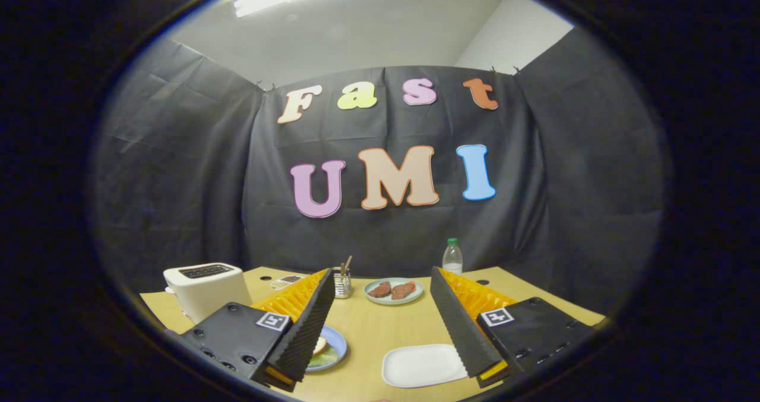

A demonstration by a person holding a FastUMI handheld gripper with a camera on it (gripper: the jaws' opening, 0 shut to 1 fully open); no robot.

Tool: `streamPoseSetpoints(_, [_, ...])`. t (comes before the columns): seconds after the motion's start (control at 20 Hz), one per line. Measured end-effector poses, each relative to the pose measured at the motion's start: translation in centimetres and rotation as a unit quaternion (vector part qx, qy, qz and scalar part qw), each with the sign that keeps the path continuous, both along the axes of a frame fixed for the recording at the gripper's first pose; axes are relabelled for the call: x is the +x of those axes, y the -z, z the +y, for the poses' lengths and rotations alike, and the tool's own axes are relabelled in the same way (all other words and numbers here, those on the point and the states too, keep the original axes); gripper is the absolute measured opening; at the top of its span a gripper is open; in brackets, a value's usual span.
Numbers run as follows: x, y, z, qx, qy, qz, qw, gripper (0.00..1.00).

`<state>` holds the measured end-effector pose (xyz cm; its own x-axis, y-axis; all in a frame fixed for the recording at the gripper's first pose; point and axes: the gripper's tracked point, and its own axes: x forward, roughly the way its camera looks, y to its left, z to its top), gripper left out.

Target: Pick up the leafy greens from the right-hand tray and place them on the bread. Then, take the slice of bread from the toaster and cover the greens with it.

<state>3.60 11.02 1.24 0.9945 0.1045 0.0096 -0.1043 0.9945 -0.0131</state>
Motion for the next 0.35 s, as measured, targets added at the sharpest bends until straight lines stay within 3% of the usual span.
streamPoseSetpoints(0.25, [0.8,-3.1,-1.5,-0.037,0.008,0.0,0.999,1.0])
streamPoseSetpoints(0.35, [1.2,-3.4,-0.9,-0.024,-0.003,-0.002,1.0,1.0])
